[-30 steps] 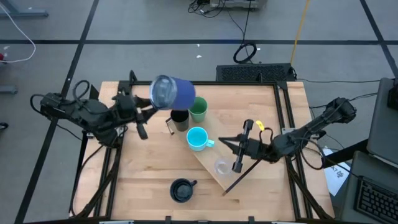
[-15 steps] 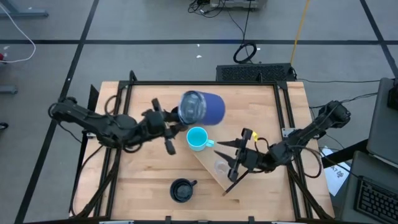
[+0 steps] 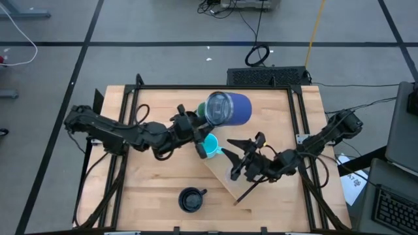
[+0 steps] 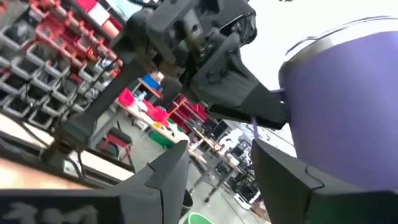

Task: Stack small to large cups/mugs on shelf
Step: Put the purple mug on the shelf

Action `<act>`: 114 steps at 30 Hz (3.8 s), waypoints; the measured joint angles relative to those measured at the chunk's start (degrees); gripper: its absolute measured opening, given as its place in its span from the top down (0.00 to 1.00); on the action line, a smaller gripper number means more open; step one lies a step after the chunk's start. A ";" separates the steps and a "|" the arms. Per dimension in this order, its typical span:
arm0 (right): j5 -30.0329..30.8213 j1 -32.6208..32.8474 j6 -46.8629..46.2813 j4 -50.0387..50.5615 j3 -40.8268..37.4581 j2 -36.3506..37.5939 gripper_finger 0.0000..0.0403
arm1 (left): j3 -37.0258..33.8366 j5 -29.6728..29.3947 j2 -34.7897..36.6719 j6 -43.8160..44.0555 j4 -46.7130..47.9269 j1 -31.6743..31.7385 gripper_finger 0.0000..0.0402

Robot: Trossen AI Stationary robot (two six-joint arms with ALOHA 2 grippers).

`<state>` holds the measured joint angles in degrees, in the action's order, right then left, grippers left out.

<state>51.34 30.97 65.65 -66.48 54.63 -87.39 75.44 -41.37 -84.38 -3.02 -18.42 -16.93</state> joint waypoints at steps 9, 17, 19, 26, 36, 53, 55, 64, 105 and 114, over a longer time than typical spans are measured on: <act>5.68 -3.34 4.34 4.16 0.02 0.03 0.61 | -0.02 0.42 -0.85 -1.24 -2.01 0.09 0.78; 5.53 -4.48 7.13 4.20 0.01 0.02 0.62 | -0.02 0.42 -0.89 -1.39 -2.80 1.04 0.78; 5.47 -4.83 7.50 4.16 0.02 0.02 0.62 | -0.02 0.44 -0.89 -0.89 -2.77 1.40 0.78; 5.38 -5.97 11.35 3.07 0.02 0.02 0.62 | -0.02 0.56 -0.88 0.33 -2.75 1.60 0.78; 0.78 -6.63 16.84 -2.49 0.02 0.02 0.62 | 0.00 0.01 -0.89 1.74 -4.64 3.72 0.78; -0.24 -11.96 22.22 -6.65 0.02 0.02 0.63 | 0.04 6.95 -5.14 7.66 -9.85 7.17 0.78; 0.52 -12.28 22.19 -6.60 0.02 0.02 0.66 | 0.04 6.96 -5.11 7.82 -10.14 7.09 0.78; 1.29 -12.61 22.14 -6.78 0.02 0.02 0.89 | 0.04 6.89 -5.08 7.69 -9.58 7.02 0.78; 6.13 -2.40 22.16 -9.06 -0.04 2.91 1.00 | 0.07 15.35 3.56 1.22 9.83 1.15 0.25; 7.54 1.41 16.07 -2.54 -0.05 7.60 1.00 | 0.07 15.80 7.55 -0.14 18.27 -2.63 0.34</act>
<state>58.88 32.38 81.72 -69.02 54.58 -79.79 75.50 -25.57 -76.82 -3.16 -0.15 -19.57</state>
